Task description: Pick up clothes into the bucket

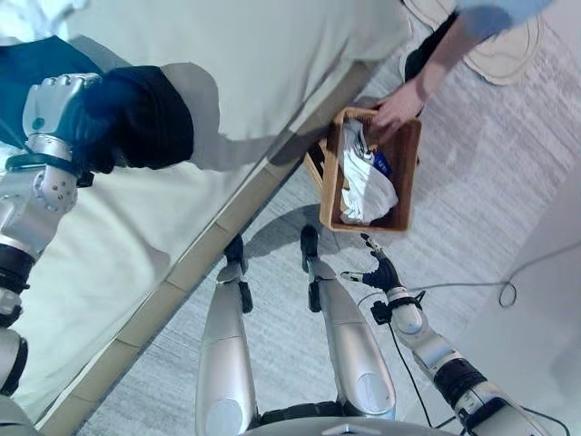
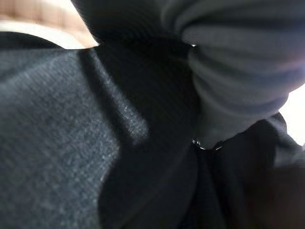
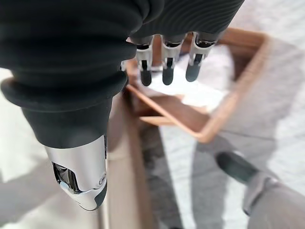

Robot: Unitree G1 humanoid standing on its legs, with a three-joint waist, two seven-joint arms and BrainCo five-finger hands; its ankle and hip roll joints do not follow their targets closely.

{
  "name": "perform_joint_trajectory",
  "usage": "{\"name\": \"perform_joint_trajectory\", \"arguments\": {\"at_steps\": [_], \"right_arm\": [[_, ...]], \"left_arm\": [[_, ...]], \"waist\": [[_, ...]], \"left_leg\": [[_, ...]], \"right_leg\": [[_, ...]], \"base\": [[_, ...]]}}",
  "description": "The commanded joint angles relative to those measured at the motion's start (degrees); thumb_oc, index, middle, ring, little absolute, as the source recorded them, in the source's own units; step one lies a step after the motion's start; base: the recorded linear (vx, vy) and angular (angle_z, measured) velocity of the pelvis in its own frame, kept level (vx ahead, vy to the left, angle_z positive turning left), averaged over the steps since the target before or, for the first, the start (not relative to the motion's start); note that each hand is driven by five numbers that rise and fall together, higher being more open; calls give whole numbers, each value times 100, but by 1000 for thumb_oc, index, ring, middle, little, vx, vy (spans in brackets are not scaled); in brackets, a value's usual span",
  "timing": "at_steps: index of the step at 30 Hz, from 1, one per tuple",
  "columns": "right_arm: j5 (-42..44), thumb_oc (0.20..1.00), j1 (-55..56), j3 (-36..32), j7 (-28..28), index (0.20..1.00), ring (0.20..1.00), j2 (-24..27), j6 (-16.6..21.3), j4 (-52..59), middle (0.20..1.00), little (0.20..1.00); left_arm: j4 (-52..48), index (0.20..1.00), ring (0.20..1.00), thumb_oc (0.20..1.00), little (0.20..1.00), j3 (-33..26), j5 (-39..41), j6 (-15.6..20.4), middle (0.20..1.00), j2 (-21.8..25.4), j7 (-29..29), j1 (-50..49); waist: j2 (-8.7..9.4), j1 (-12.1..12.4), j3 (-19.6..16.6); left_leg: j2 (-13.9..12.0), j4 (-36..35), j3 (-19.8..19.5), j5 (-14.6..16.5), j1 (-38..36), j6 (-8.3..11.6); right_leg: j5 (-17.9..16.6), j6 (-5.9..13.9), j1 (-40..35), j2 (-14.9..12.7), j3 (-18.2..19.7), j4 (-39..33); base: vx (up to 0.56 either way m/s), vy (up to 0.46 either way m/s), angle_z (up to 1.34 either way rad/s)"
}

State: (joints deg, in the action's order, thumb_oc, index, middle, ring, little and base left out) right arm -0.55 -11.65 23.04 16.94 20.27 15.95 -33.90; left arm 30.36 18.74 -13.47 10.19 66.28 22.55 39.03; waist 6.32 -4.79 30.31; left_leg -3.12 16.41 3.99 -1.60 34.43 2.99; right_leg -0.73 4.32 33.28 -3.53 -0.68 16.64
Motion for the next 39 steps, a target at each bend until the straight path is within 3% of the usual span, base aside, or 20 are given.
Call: {"name": "perform_joint_trajectory", "arguments": {"at_steps": [1,5,10,14,17,22,27,33,39], "right_arm": [[-80,1000,489,-269,-69,1000,1000,443,130,624,1000,1000],[-24,1000,762,-531,-352,1000,1000,479,89,873,1000,1000],[-4,1000,1015,-732,-664,1000,1000,593,130,1443,1000,1000],[135,1000,1057,-859,-849,1000,1000,648,165,2013,1000,1000],[683,1000,926,-940,-1249,1000,1000,705,271,3042,1000,1000],[948,1000,233,-867,-1276,1000,1000,625,262,3788,1000,1000],[1136,1000,-374,-657,-1384,1000,1000,643,119,4273,1000,1000],[2978,1000,-935,-29,-2083,1000,1000,452,-202,4427,1000,1000],[3961,1000,-1512,713,-2436,1000,1000,363,-476,4494,1000,1000]], "left_arm": [[-292,200,200,200,200,-586,404,273,200,59,227,276],[-1203,200,200,200,200,-1210,704,608,200,103,182,-289],[-2039,200,200,200,200,-1751,1029,926,200,125,86,-822],[-2324,200,200,200,200,-1855,1120,1037,200,104,-19,-968],[-2644,200,200,200,200,-1659,1369,1199,200,71,-193,-751],[-3122,200,200,200,200,-1281,1716,1329,200,-59,-565,-516],[-3447,200,200,200,200,-676,2138,1364,200,-39,-972,-55],[-3861,200,200,200,200,151,3149,1344,200,-304,-1802,339],[-4086,200,200,200,200,934,4240,1213,200,-299,-2376,790]], "waist": [[-201,-9,-51],[-381,189,-495],[-525,282,-1003],[-589,270,-1336],[-666,267,-1716],[-712,305,-2193],[-742,294,-2397],[-643,378,-2755],[-574,441,-2888]], "left_leg": [[266,1167,-101,968,-165,-116],[334,344,-212,764,-1324,-56],[367,-315,-313,590,-2105,-13],[410,-729,-359,449,-2528,-6],[384,-1017,-410,446,-3042,-1],[359,-1333,-485,351,-3473,-12],[364,-1512,-628,301,-3786,-50],[348,-1717,-697,241,-4037,-41],[321,-1781,-656,166,-4081,-21]], "right_leg": [[-749,283,-678,-33,67,-1285],[-433,230,-1544,-26,-103,-1209],[-184,194,-2105,0,-260,-1203],[-72,195,-2398,-7,-365,-1207],[129,188,-2804,5,-458,-1159],[264,169,-3185,-27,-590,-1150],[432,144,-3318,-89,-653,-833],[416,119,-3772,-79,-709,-1170],[272,111,-3910,-81,-699,-1425]], "base": [[74,-36,9],[136,-53,22],[153,-31,22],[115,-12,14],[137,-13,8],[82,0,18],[44,25,18],[20,5,13],[-7,2,2]]}}
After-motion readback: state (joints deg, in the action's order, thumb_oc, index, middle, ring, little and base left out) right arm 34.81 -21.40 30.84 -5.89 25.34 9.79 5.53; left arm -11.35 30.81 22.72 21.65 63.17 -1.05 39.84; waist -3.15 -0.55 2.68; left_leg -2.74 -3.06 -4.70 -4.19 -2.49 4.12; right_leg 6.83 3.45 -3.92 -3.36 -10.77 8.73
